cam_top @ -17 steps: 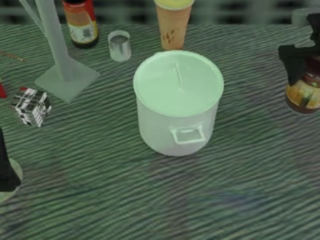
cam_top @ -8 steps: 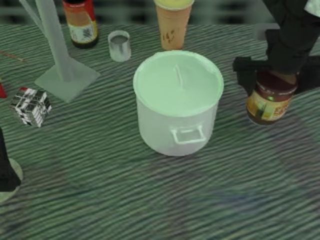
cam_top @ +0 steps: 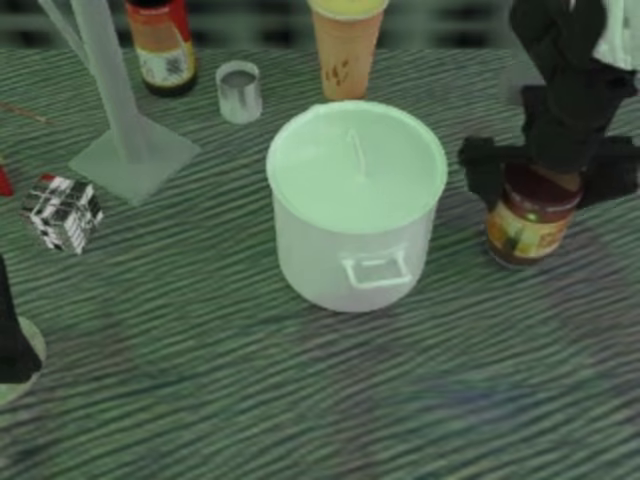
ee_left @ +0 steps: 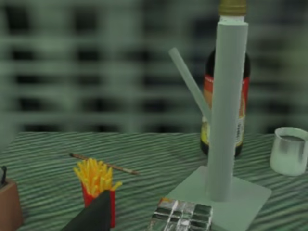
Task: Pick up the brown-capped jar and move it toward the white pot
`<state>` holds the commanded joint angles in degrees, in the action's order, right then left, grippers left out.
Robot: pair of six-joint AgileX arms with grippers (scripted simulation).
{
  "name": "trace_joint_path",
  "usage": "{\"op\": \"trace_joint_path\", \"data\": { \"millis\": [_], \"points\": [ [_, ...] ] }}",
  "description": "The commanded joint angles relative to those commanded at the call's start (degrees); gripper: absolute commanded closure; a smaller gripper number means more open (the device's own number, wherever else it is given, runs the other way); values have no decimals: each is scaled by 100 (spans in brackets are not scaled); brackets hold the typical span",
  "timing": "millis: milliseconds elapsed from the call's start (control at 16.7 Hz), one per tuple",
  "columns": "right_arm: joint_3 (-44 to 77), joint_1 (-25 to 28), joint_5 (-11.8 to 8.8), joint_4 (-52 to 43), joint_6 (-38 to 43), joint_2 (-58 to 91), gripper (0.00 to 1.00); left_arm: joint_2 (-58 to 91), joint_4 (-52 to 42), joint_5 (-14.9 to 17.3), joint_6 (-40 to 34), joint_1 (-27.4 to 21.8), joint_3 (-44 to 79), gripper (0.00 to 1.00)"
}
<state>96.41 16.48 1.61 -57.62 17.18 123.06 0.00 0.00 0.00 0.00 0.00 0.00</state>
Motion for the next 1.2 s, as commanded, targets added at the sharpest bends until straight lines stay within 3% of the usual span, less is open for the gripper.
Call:
{"op": "trace_joint_path", "data": {
  "millis": [360,1140,1200],
  "points": [
    [-220,14,8,308,-4,107,100,0,0,0,0,0,0,0],
    [-220,14,8,308,-4,107,2,0,0,0,0,0,0,0],
    [-220,14,8,308,-4,107,0,0,0,0,0,0,0,0]
  ]
}}
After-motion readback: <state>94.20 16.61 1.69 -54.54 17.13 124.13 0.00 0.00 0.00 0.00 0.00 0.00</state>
